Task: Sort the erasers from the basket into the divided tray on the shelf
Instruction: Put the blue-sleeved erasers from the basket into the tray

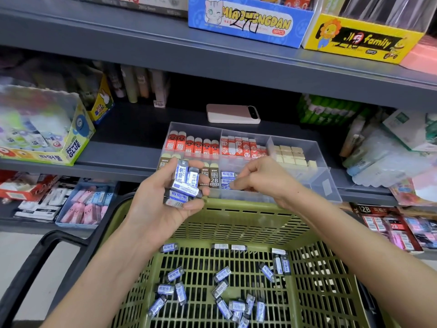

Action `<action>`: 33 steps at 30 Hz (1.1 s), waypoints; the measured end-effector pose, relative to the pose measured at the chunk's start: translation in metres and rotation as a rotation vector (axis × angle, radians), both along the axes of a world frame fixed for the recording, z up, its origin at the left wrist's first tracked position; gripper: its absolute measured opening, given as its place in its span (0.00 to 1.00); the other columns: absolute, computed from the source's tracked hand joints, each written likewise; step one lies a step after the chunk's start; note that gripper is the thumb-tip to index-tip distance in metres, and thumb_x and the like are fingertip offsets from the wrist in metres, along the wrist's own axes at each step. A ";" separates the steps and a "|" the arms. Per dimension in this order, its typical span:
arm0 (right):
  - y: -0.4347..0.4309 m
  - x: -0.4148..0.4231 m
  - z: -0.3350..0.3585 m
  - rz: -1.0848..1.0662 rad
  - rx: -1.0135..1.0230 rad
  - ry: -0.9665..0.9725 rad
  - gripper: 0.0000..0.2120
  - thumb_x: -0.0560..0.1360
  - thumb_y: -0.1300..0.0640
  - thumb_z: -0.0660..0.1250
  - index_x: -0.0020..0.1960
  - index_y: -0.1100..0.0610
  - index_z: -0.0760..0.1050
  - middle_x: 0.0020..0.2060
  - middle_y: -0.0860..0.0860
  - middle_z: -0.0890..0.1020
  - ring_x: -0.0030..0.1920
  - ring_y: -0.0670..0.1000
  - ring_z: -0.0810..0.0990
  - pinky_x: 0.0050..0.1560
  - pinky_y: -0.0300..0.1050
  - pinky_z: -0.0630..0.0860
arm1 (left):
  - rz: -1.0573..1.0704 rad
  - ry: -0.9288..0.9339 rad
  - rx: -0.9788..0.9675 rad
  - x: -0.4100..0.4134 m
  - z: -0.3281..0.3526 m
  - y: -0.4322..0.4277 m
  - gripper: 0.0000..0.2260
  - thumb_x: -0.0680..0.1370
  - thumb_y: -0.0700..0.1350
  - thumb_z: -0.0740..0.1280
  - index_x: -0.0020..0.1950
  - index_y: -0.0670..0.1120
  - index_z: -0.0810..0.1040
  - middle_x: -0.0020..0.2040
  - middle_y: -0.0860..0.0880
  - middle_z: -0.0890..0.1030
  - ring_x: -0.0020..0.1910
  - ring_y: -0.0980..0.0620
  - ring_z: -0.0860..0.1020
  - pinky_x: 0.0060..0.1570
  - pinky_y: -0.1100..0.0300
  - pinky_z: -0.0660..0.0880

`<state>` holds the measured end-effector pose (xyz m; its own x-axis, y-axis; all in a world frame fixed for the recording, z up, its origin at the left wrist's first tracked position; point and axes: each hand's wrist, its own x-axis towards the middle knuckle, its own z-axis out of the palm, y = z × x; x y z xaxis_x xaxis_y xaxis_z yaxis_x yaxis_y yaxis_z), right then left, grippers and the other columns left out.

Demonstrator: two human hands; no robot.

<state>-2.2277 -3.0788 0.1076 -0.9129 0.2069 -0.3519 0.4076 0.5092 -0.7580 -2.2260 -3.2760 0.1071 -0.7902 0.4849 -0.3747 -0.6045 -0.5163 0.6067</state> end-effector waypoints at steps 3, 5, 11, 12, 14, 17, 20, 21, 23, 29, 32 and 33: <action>0.000 -0.001 0.001 0.119 0.143 -0.025 0.02 0.69 0.64 0.72 0.38 0.60 0.83 0.38 0.50 0.82 0.44 0.47 0.79 0.47 0.42 0.74 | -0.003 -0.011 0.002 0.001 0.000 0.000 0.20 0.78 0.51 0.59 0.42 0.39 0.84 0.39 0.40 0.79 0.33 0.49 0.76 0.22 0.66 0.66; 0.000 -0.002 0.002 0.176 0.179 -0.062 0.04 0.71 0.64 0.69 0.41 0.60 0.83 0.39 0.50 0.83 0.44 0.45 0.78 0.48 0.40 0.72 | 0.000 -0.019 -0.002 0.002 0.001 0.001 0.19 0.79 0.51 0.58 0.44 0.39 0.83 0.39 0.40 0.79 0.33 0.49 0.76 0.22 0.65 0.66; -0.007 0.005 0.015 0.188 0.134 0.212 0.12 0.76 0.58 0.65 0.40 0.65 0.81 0.34 0.59 0.82 0.27 0.41 0.70 0.30 0.26 0.68 | -0.001 0.005 -0.024 0.004 0.000 0.001 0.18 0.80 0.51 0.57 0.51 0.38 0.78 0.38 0.41 0.78 0.32 0.49 0.76 0.21 0.65 0.66; -0.012 0.007 0.019 0.215 0.096 0.299 0.11 0.76 0.56 0.66 0.39 0.59 0.82 0.34 0.57 0.82 0.29 0.42 0.71 0.30 0.27 0.69 | -0.006 0.018 -0.028 0.004 -0.001 0.001 0.18 0.80 0.52 0.57 0.51 0.38 0.78 0.38 0.41 0.78 0.31 0.49 0.75 0.21 0.65 0.65; -0.025 0.010 0.025 0.299 0.053 0.378 0.06 0.75 0.54 0.67 0.42 0.50 0.82 0.36 0.50 0.83 0.34 0.44 0.74 0.38 0.37 0.71 | -0.035 0.056 -0.027 0.004 -0.001 0.001 0.18 0.79 0.52 0.57 0.53 0.40 0.78 0.38 0.41 0.77 0.31 0.49 0.74 0.21 0.64 0.65; -0.037 0.010 0.029 0.364 0.146 0.352 0.06 0.73 0.52 0.69 0.48 0.51 0.83 0.39 0.49 0.83 0.41 0.48 0.78 0.44 0.45 0.72 | -0.060 0.096 -0.019 0.006 -0.001 0.001 0.18 0.76 0.52 0.59 0.59 0.43 0.76 0.37 0.42 0.77 0.30 0.49 0.74 0.21 0.64 0.65; -0.042 0.013 0.034 0.377 0.100 0.333 0.05 0.73 0.53 0.70 0.43 0.54 0.83 0.36 0.48 0.82 0.39 0.45 0.77 0.44 0.42 0.72 | -0.058 0.107 -0.026 0.005 -0.003 0.000 0.20 0.75 0.52 0.60 0.62 0.44 0.74 0.36 0.42 0.78 0.29 0.49 0.74 0.21 0.63 0.66; -0.043 0.014 0.036 0.366 0.058 0.322 0.04 0.72 0.55 0.71 0.42 0.55 0.83 0.35 0.48 0.82 0.38 0.44 0.76 0.43 0.39 0.72 | -0.060 0.116 -0.039 0.005 -0.004 0.000 0.20 0.74 0.52 0.60 0.62 0.44 0.74 0.36 0.42 0.78 0.29 0.49 0.74 0.21 0.63 0.66; -0.044 0.017 0.039 0.313 -0.123 0.286 0.03 0.72 0.59 0.71 0.40 0.55 0.80 0.36 0.53 0.82 0.39 0.45 0.78 0.44 0.38 0.72 | -0.066 0.139 -0.063 0.004 -0.004 0.001 0.20 0.74 0.52 0.60 0.61 0.43 0.77 0.38 0.40 0.80 0.30 0.48 0.75 0.21 0.63 0.67; -0.010 0.002 0.041 0.007 -0.525 0.267 0.07 0.79 0.63 0.59 0.44 0.56 0.70 0.35 0.52 0.79 0.35 0.49 0.82 0.41 0.40 0.81 | -0.012 0.126 -0.055 0.000 -0.006 -0.004 0.16 0.74 0.47 0.61 0.53 0.38 0.80 0.38 0.40 0.77 0.31 0.48 0.74 0.22 0.64 0.65; 0.008 -0.005 0.027 0.196 -0.019 0.190 0.07 0.79 0.62 0.61 0.52 0.56 0.76 0.36 0.52 0.78 0.27 0.42 0.76 0.31 0.34 0.74 | -0.014 0.082 -0.021 -0.001 -0.005 -0.005 0.15 0.73 0.46 0.62 0.52 0.38 0.81 0.37 0.41 0.76 0.30 0.48 0.73 0.22 0.64 0.65; 0.009 -0.007 0.020 0.285 0.119 0.146 0.09 0.78 0.62 0.63 0.56 0.56 0.78 0.37 0.50 0.79 0.27 0.40 0.75 0.32 0.32 0.73 | -0.018 0.075 -0.015 -0.001 -0.005 -0.005 0.15 0.73 0.45 0.62 0.53 0.38 0.80 0.36 0.42 0.76 0.30 0.49 0.73 0.22 0.64 0.65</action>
